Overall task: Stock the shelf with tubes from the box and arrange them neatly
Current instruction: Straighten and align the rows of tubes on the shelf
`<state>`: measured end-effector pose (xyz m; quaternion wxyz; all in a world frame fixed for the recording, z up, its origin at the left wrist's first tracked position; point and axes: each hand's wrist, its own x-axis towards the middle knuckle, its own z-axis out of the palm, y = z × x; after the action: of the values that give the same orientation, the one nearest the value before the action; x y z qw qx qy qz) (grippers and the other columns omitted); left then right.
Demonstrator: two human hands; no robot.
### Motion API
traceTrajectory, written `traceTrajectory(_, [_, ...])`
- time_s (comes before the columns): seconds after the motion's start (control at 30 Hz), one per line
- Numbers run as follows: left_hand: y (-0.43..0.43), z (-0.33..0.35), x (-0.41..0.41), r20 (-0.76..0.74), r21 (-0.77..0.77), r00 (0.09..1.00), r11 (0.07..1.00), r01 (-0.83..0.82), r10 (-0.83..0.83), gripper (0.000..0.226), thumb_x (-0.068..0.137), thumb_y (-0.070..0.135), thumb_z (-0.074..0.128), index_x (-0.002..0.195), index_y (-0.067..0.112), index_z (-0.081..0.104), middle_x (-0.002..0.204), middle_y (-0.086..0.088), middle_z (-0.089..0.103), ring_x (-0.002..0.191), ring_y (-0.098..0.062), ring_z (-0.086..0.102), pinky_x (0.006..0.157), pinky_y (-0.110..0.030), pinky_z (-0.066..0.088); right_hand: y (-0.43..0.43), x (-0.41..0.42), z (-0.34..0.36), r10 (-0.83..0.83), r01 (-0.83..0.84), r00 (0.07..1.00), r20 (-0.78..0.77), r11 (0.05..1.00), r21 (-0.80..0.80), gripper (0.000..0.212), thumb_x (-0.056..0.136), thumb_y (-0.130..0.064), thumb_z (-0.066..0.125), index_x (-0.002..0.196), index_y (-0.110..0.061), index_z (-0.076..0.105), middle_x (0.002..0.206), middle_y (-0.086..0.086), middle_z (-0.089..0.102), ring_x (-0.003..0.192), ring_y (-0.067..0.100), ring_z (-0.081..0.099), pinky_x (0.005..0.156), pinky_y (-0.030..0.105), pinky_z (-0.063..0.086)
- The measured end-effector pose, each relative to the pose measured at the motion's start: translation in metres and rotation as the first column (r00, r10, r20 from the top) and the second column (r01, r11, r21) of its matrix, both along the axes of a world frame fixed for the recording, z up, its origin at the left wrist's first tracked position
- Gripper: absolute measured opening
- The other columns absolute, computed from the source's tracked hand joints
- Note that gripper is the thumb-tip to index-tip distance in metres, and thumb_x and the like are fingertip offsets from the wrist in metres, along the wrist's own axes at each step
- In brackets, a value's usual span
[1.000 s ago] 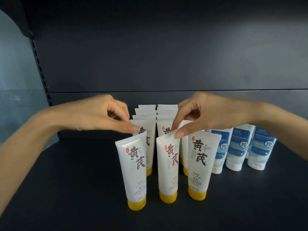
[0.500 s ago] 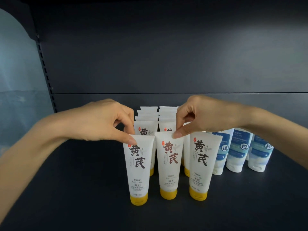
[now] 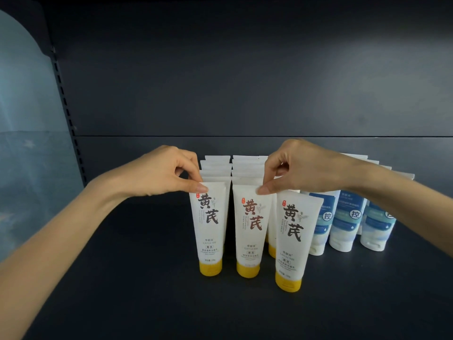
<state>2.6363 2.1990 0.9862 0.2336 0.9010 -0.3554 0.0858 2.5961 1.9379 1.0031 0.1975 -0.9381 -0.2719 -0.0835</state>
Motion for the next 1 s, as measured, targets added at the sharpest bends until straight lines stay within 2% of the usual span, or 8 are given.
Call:
traceTrajectory(0.3, [0.001,0.000,0.001,-0.094,-0.053,0.994,0.997,0.059,-0.064,0.024,0.060,0.059,0.069,0.073,0.040,0.075,0.083,0.016,0.065,0.057,-0.005,0.041,0.053,-0.016,0.035,-0.002,-0.002,-0.003,-0.016,0.017,1.000,-0.008,1.000,0.023,0.022,0.076,-0.040,0.074,0.068,-0.020,0.073,0.068,0.005,0.064,0.057,0.010,0.047,0.067,0.033,0.047])
traceTrajectory(0.4, [0.001,0.000,0.000,-0.095,-0.058,0.993,0.996,0.068,-0.074,0.023,0.061,0.058,0.069,0.074,0.040,0.075,0.084,0.016,0.065,0.058,-0.005,0.042,0.053,-0.017,0.035,-0.001,-0.002,-0.004,-0.007,0.007,1.000,-0.006,0.999,0.040,0.023,0.076,-0.040,0.075,0.065,-0.020,0.071,0.052,-0.005,0.046,0.049,0.006,0.038,0.055,0.023,0.036])
traceTrajectory(0.5, [0.002,-0.001,-0.002,-0.096,-0.062,0.993,0.996,0.067,-0.073,0.022,0.062,0.057,0.070,0.075,0.039,0.076,0.085,0.015,0.066,0.057,-0.004,0.042,0.052,-0.016,0.035,-0.001,0.000,-0.005,-0.001,0.001,1.000,0.000,0.999,0.040,0.022,0.076,-0.040,0.075,0.067,-0.020,0.071,0.050,-0.009,0.043,0.048,0.005,0.038,0.051,0.015,0.034])
traceTrajectory(0.57, [0.003,-0.001,-0.002,-0.105,-0.063,0.992,0.996,0.067,-0.074,0.023,0.061,0.056,0.070,0.075,0.039,0.076,0.085,0.016,0.066,0.057,-0.004,0.042,0.051,-0.014,0.034,-0.002,0.000,-0.006,0.011,-0.011,1.000,-0.002,1.000,0.025,0.021,0.076,-0.044,0.072,0.072,-0.023,0.072,0.058,-0.004,0.054,0.053,0.012,0.044,0.057,0.022,0.039])
traceTrajectory(0.67, [0.003,-0.001,-0.004,-0.110,-0.064,0.991,0.996,0.070,-0.077,0.025,0.059,0.058,0.070,0.077,0.040,0.076,0.086,0.017,0.066,0.058,-0.005,0.041,0.051,-0.015,0.034,-0.007,0.000,-0.005,0.035,-0.034,0.999,-0.026,0.999,0.006,0.024,0.074,-0.052,0.069,0.086,-0.032,0.071,0.093,0.012,0.065,0.077,0.023,0.056,0.074,0.039,0.049])
traceTrajectory(0.73, [-0.001,0.001,-0.005,-0.095,-0.072,0.993,0.995,0.068,-0.075,0.026,0.059,0.060,0.069,0.078,0.043,0.075,0.087,0.018,0.065,0.059,-0.006,0.042,0.053,-0.017,0.036,-0.014,-0.002,-0.003,0.044,-0.045,0.998,-0.055,0.999,-0.013,0.033,0.070,-0.060,0.067,0.094,-0.039,0.068,0.095,0.004,0.064,0.082,0.016,0.056,0.077,0.032,0.048])
traceTrajectory(0.83, [-0.011,0.005,-0.006,-0.055,-0.094,0.994,0.991,0.093,-0.098,0.026,0.062,0.061,0.068,0.081,0.044,0.074,0.088,0.017,0.065,0.060,-0.009,0.041,0.053,-0.021,0.035,-0.028,-0.006,0.001,0.029,-0.043,0.990,-0.137,0.994,-0.097,0.046,0.059,-0.072,0.061,0.098,-0.048,0.062,0.079,-0.013,0.052,0.081,0.004,0.052,0.068,0.016,0.042])
traceTrajectory(1.0, [-0.035,0.004,-0.006,-0.038,-0.081,0.988,0.986,0.144,-0.148,0.026,0.062,0.062,0.067,0.078,0.043,0.074,0.085,0.018,0.064,0.056,-0.006,0.041,0.050,-0.017,0.034,-0.049,-0.012,0.002,0.020,-0.045,0.976,-0.219,0.993,-0.106,0.050,0.056,-0.076,0.066,0.094,-0.044,0.066,0.094,-0.003,0.060,0.085,0.007,0.057,0.081,0.028,0.049])
